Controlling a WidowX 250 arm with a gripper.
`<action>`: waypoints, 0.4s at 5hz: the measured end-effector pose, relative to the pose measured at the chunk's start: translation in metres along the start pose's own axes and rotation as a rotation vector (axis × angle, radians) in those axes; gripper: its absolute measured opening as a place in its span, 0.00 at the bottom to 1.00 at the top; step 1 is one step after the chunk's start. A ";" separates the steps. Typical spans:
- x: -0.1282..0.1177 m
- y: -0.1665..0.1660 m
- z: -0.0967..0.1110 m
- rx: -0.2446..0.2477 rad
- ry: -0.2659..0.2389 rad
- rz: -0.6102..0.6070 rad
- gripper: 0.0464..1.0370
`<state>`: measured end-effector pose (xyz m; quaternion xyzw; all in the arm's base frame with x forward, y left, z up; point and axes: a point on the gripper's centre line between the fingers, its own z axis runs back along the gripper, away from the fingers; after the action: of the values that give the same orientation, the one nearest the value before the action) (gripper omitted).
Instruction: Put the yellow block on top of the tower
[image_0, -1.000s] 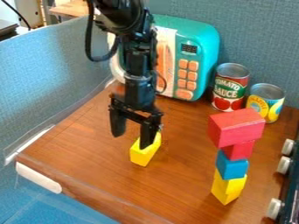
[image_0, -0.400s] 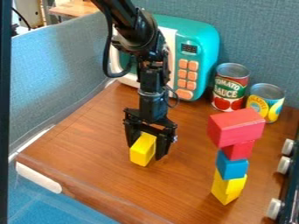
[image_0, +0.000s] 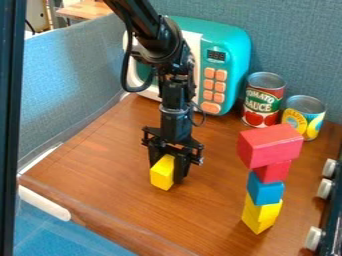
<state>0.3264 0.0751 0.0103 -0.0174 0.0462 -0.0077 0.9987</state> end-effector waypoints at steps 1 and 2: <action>-0.003 -0.002 0.005 -0.009 0.015 -0.019 0.56; -0.005 -0.008 0.051 -0.004 -0.076 -0.039 0.56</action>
<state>0.3261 0.0685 0.0618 -0.0205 0.0081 -0.0262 0.9994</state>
